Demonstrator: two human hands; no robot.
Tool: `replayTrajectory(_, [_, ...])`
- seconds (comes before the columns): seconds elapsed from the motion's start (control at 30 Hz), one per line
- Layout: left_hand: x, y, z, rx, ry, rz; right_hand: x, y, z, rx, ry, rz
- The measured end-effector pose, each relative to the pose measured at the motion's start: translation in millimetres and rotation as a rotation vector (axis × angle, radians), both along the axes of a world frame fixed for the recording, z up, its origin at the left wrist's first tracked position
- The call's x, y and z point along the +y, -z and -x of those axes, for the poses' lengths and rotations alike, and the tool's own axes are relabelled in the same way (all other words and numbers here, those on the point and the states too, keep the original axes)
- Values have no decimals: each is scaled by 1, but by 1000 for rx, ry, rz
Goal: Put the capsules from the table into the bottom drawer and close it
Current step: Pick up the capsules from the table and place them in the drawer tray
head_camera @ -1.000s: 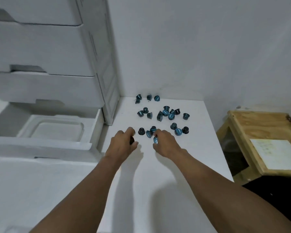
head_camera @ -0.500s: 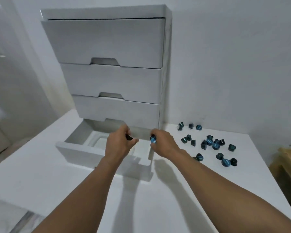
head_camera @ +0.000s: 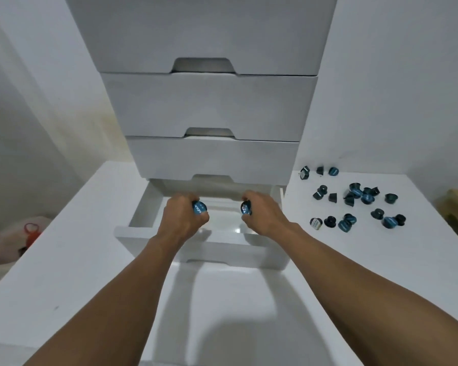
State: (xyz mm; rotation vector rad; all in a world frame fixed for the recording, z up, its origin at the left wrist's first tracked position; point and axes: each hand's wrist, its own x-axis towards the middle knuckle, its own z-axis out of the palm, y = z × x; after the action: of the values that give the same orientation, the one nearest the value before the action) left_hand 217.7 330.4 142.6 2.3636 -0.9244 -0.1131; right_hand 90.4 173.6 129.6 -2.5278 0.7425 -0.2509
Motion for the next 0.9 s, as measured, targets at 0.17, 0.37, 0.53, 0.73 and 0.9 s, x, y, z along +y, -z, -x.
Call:
replayTrajectory(0.17, [-12, 18, -35, -3, 49, -39, -14, 17, -39, 52, -41, -10])
replayTrajectory(0.37, [-10, 41, -83, 81, 119, -239, -17, 49, -86, 124, -146, -74])
replayTrajectory(0.53, [-9, 62, -119, 91, 253, -382, -10, 75, -119, 250, -182, -126])
replayTrajectory(0.73, [-12, 91, -168, 66, 475, -549, 4, 104, -153, 286, -208, -172])
replayTrajectory(0.9, [-19, 115, -183, 102, 605, -599, 12, 118, -169, 379, -204, -176])
